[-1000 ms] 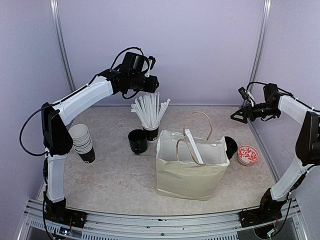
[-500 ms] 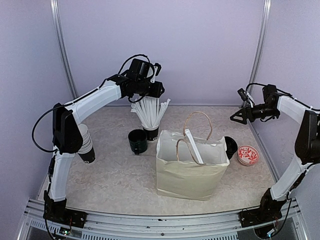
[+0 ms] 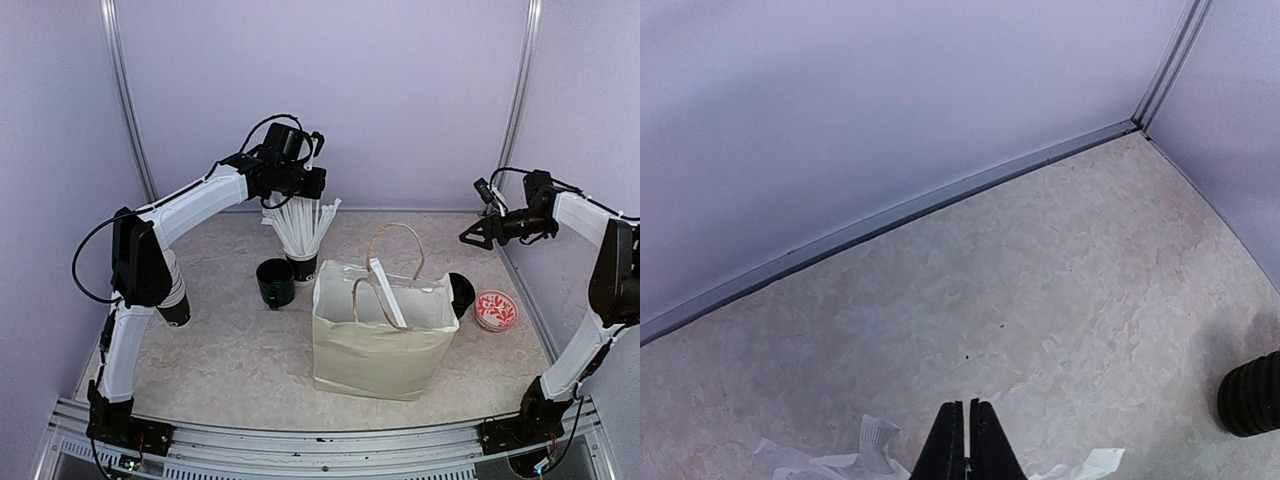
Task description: Pack the takeout coffee
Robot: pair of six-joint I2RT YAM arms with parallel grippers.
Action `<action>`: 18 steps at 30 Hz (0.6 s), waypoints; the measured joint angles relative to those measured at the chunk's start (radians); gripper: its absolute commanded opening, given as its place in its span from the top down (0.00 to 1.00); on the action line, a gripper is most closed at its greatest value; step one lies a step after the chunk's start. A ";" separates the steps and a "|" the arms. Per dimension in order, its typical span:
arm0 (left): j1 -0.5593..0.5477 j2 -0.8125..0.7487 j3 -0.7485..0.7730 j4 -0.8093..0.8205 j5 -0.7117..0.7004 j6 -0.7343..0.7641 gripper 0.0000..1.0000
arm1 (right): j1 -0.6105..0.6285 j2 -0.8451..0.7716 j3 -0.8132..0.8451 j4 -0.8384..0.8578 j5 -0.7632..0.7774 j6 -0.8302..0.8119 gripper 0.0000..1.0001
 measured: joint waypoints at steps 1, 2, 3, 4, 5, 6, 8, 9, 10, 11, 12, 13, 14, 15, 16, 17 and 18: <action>0.000 0.000 0.000 0.000 0.000 0.000 1.00 | 0.000 0.000 0.000 0.000 0.000 0.000 0.16; 0.000 0.000 0.000 0.000 0.000 0.000 1.00 | 0.000 0.000 0.000 0.000 0.000 -0.001 0.16; -0.002 0.000 0.000 0.000 0.001 0.000 1.00 | 0.000 0.000 0.000 -0.001 0.000 -0.001 0.16; -0.004 0.000 0.000 0.000 0.001 0.000 1.00 | 0.000 0.000 0.000 -0.001 0.000 -0.001 0.16; -0.005 0.000 0.000 0.000 0.001 0.000 1.00 | 0.000 0.000 0.000 -0.001 0.000 -0.002 0.16; -0.008 -0.002 0.000 -0.002 0.000 0.001 1.00 | 0.000 0.000 0.000 -0.001 0.000 -0.003 0.16; -0.016 -0.011 0.000 -0.011 -0.005 0.004 1.00 | 0.000 0.000 0.000 -0.001 0.001 -0.003 0.16; -0.023 -0.020 0.000 -0.018 -0.010 0.006 1.00 | 0.000 0.001 0.000 -0.002 0.001 -0.003 0.16; -0.030 -0.033 0.000 -0.025 -0.014 0.008 1.00 | 0.001 0.001 0.000 -0.002 0.001 -0.004 0.16; -0.041 -0.056 0.000 -0.036 -0.018 0.011 1.00 | 0.001 0.002 0.000 -0.003 0.002 -0.004 0.16; -0.050 -0.075 0.000 -0.042 -0.022 0.013 1.00 | 0.001 0.002 0.000 -0.003 0.002 -0.004 0.16; -0.062 -0.104 0.000 -0.047 -0.027 0.016 1.00 | 0.001 0.003 0.000 -0.004 0.003 -0.005 0.16; -0.074 -0.134 0.000 -0.049 -0.035 0.020 1.00 | 0.002 0.004 0.000 -0.004 0.004 -0.005 0.16; -0.088 -0.169 0.000 -0.050 -0.045 0.027 1.00 | 0.002 0.005 0.000 -0.005 0.004 -0.006 0.16; -0.104 -0.210 0.000 -0.051 -0.056 0.034 1.00 | 0.003 0.005 0.000 -0.006 0.005 -0.007 0.16; -0.122 -0.253 0.000 -0.051 -0.071 0.042 1.00 | 0.004 0.005 0.000 -0.006 0.005 -0.007 0.16; -0.139 -0.294 0.000 -0.051 -0.085 0.050 1.00 | 0.005 0.005 0.000 -0.007 0.005 -0.007 0.16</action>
